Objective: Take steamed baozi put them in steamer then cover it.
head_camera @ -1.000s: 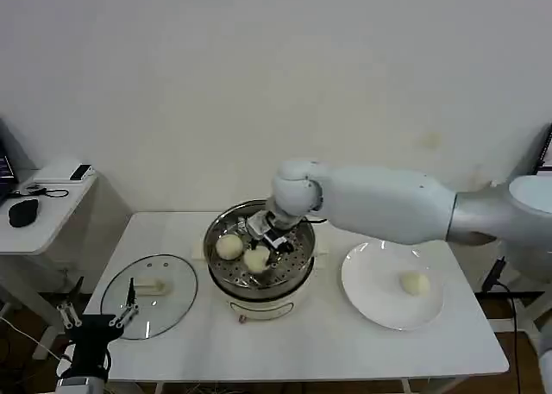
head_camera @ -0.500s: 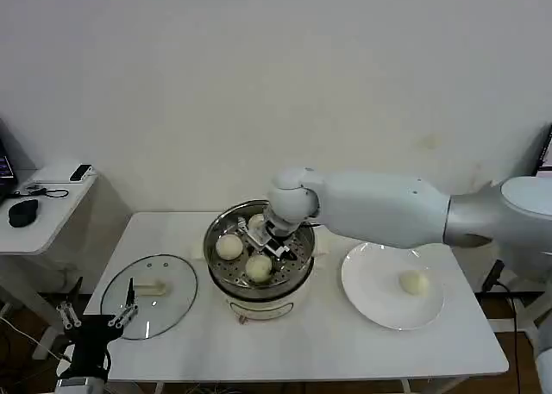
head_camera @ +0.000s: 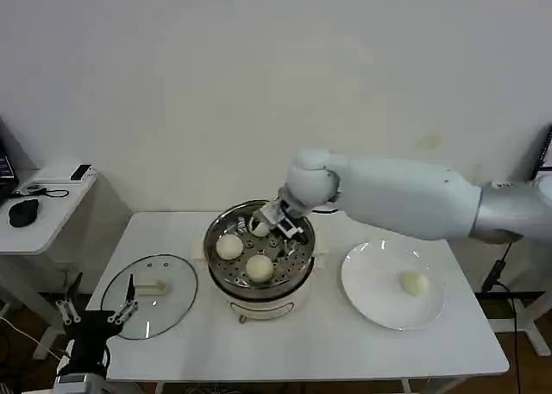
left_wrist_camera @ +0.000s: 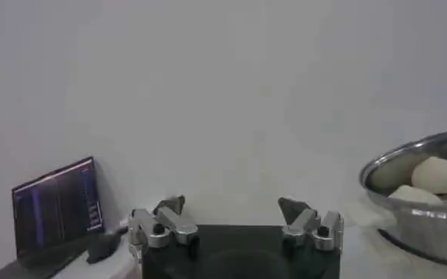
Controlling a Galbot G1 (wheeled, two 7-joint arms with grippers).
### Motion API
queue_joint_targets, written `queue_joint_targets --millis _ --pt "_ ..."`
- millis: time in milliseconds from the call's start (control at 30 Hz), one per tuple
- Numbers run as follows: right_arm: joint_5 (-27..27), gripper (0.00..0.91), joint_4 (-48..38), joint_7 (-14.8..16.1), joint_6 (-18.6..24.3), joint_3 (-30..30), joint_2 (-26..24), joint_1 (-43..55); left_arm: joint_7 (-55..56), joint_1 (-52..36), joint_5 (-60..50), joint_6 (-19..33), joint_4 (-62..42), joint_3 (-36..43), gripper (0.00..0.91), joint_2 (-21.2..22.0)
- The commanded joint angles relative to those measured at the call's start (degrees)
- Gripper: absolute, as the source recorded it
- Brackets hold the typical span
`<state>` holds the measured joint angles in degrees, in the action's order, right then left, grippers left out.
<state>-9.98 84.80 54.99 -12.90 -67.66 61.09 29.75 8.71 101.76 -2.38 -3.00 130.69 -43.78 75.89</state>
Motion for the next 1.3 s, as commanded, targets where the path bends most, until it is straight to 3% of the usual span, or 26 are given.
queue_joint_targets --millis 33,200,400,600,667,967,1300 --pt "-3.10 0.907 3.53 -1.54 -8.06 2.74 -13.32 1.80 -0.13 -0.71 0.03 -0.11 -0.69 0.51 0.907 -0.87" --pt "-1.82 0.907 7.10 -1.17 -9.79 2.69 -21.97 1.20 -0.21 -1.46 0.01 -0.25 -0.63 1.82 0.907 -1.24" --pt "3.77 0.907 8.77 -1.38 -9.12 5.78 -33.22 -8.67 -0.26 -2.31 -0.08 -0.14 -0.99 3.13 0.907 -1.61" --pt "10.32 0.907 7.49 -1.37 -8.27 20.40 -39.17 -28.52 -0.32 -2.40 -0.07 -0.10 -1.85 3.51 0.907 -2.73" --pt "11.53 0.907 7.24 -1.22 -7.95 21.90 -40.31 -31.56 -0.34 -2.29 -0.02 -0.09 -2.11 3.34 0.907 -3.15" --pt "14.04 0.907 3.41 -0.54 -7.02 24.25 -40.40 -35.35 -0.34 -2.05 -0.04 -0.05 -2.25 3.48 0.907 -3.19" --pt "16.91 0.907 -5.63 -0.94 -5.90 29.17 -34.80 -40.10 -0.31 -1.45 0.06 -0.01 -2.33 2.66 0.907 -2.97"
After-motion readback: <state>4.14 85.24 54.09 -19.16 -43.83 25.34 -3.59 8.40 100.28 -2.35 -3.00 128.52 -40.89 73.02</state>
